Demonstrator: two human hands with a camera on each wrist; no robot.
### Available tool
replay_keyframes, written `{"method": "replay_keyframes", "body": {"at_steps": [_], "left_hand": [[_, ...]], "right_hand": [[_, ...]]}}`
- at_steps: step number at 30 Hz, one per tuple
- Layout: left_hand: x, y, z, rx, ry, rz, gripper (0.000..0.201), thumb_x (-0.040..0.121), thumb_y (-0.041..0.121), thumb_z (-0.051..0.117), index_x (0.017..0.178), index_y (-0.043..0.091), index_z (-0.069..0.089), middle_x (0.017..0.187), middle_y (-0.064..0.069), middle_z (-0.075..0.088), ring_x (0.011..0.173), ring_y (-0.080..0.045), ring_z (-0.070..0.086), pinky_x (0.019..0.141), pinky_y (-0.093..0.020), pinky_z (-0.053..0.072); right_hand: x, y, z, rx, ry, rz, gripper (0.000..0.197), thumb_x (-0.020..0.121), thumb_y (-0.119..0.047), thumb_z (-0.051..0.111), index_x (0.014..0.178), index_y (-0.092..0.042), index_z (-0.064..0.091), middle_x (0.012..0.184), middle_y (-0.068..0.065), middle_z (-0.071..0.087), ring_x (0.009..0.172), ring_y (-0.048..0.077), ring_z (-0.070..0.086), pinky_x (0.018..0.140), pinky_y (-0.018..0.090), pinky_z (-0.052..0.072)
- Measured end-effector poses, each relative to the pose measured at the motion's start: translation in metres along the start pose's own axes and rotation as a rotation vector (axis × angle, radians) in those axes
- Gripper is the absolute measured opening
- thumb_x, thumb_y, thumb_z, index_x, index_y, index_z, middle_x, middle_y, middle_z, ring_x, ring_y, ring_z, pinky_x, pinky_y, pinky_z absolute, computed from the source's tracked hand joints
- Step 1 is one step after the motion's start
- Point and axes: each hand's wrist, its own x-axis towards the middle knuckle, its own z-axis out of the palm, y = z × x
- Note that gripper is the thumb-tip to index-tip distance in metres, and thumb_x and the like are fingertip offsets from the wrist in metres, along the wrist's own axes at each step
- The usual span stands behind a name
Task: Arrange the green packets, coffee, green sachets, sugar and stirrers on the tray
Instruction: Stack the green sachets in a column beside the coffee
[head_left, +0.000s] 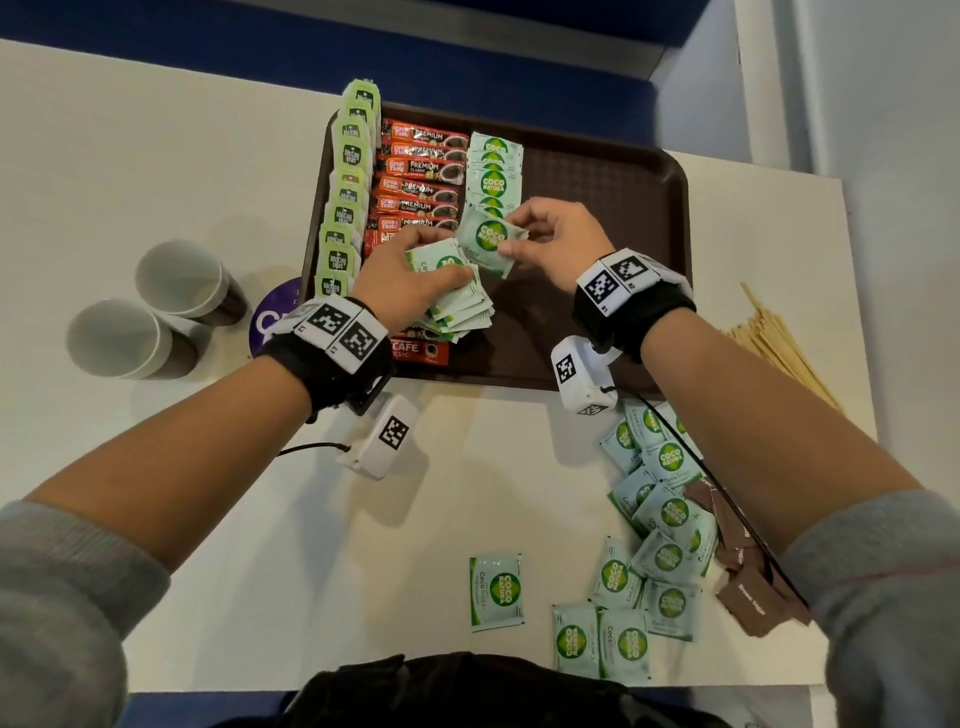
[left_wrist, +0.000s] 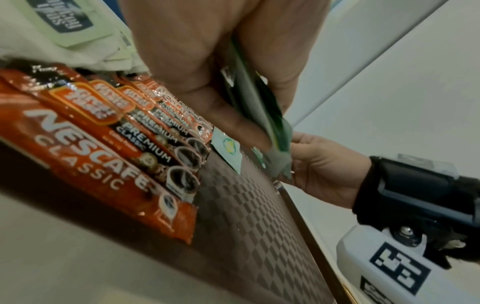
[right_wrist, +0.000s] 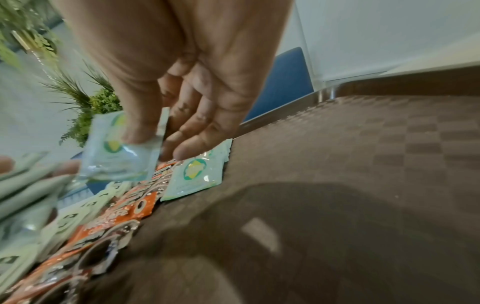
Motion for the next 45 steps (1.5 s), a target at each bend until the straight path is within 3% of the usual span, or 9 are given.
{"method": "replay_keyframes", "body": {"at_steps": [4, 8, 13, 20, 24, 27, 31, 37, 45], "left_hand": [[0.005, 0.0, -0.007, 0.008, 0.077, -0.004, 0.037, 0.072, 0.03, 0.08, 0.101, 0.031, 0.057, 0.108, -0.003, 0.067, 0.094, -0.02, 0.068, 0.085, -0.045, 0.056], [0.01, 0.0, -0.011, 0.034, 0.094, 0.017, 0.04, 0.075, 0.028, 0.078, 0.108, 0.024, 0.055, 0.102, -0.001, 0.067, 0.09, -0.017, 0.067, 0.085, -0.04, 0.056], [0.014, 0.0, -0.012, 0.03, 0.092, 0.009, 0.041, 0.075, 0.028, 0.079, 0.109, 0.021, 0.055, 0.101, -0.002, 0.067, 0.091, -0.019, 0.068, 0.084, -0.04, 0.057], [0.018, -0.003, -0.012, 0.02, 0.077, 0.0, 0.041, 0.077, 0.026, 0.078, 0.11, 0.021, 0.055, 0.103, -0.004, 0.067, 0.093, -0.021, 0.068, 0.085, -0.043, 0.056], [0.019, -0.004, -0.011, 0.025, 0.068, -0.001, 0.042, 0.076, 0.026, 0.078, 0.111, 0.02, 0.055, 0.101, -0.002, 0.066, 0.093, -0.02, 0.068, 0.086, -0.042, 0.056], [0.019, -0.004, -0.01, 0.03, 0.07, 0.003, 0.042, 0.076, 0.027, 0.078, 0.11, 0.02, 0.055, 0.101, -0.001, 0.066, 0.093, -0.02, 0.067, 0.085, -0.04, 0.056], [0.019, -0.006, -0.01, 0.038, 0.073, 0.008, 0.04, 0.076, 0.027, 0.078, 0.109, 0.021, 0.055, 0.103, -0.001, 0.066, 0.093, -0.018, 0.067, 0.086, -0.039, 0.056], [0.019, -0.006, -0.011, 0.037, 0.068, 0.005, 0.042, 0.076, 0.027, 0.079, 0.11, 0.02, 0.055, 0.104, -0.001, 0.066, 0.092, -0.018, 0.067, 0.086, -0.039, 0.056], [0.015, -0.005, -0.009, 0.055, 0.047, -0.005, 0.052, 0.062, 0.044, 0.078, 0.106, 0.027, 0.056, 0.108, -0.003, 0.067, 0.096, -0.02, 0.067, 0.087, -0.044, 0.055]], "right_hand": [[0.013, 0.003, -0.009, -0.127, 0.048, 0.026, 0.03, 0.076, -0.022, 0.078, 0.102, -0.021, 0.062, 0.094, -0.001, 0.061, 0.084, 0.013, 0.059, 0.078, 0.025, 0.05], [0.023, 0.004, -0.014, -0.234, 0.035, 0.029, 0.027, 0.074, -0.021, 0.079, 0.094, -0.02, 0.061, 0.076, -0.005, 0.058, 0.069, 0.005, 0.053, 0.06, 0.013, 0.039], [0.034, 0.011, -0.004, -0.221, 0.003, 0.043, 0.015, 0.077, -0.015, 0.077, 0.087, -0.018, 0.065, 0.07, -0.004, 0.059, 0.069, 0.011, 0.06, 0.079, 0.031, 0.056], [0.045, 0.019, 0.005, -0.183, 0.104, 0.058, 0.018, 0.077, -0.009, 0.075, 0.091, -0.014, 0.065, 0.068, -0.008, 0.052, 0.072, 0.012, 0.058, 0.078, 0.03, 0.056], [0.047, 0.021, 0.005, -0.186, 0.111, 0.051, 0.025, 0.077, -0.012, 0.075, 0.098, -0.012, 0.063, 0.068, -0.012, 0.051, 0.061, 0.0, 0.049, 0.059, 0.003, 0.042], [0.047, 0.021, 0.007, -0.177, 0.119, 0.052, 0.026, 0.076, -0.012, 0.076, 0.099, -0.012, 0.062, 0.069, -0.012, 0.051, 0.06, -0.001, 0.047, 0.053, -0.001, 0.038], [0.047, 0.022, 0.009, -0.162, 0.131, 0.065, 0.028, 0.077, -0.013, 0.076, 0.1, -0.013, 0.06, 0.07, -0.012, 0.05, 0.062, 0.0, 0.048, 0.056, 0.003, 0.04], [0.046, 0.023, 0.01, -0.149, 0.156, 0.082, 0.033, 0.074, -0.017, 0.079, 0.098, -0.018, 0.056, 0.078, -0.007, 0.055, 0.079, 0.014, 0.061, 0.079, 0.032, 0.056], [0.041, 0.02, 0.004, -0.173, 0.15, 0.08, 0.035, 0.075, -0.019, 0.078, 0.103, -0.017, 0.057, 0.088, -0.004, 0.057, 0.079, 0.008, 0.056, 0.078, 0.025, 0.052]]}}
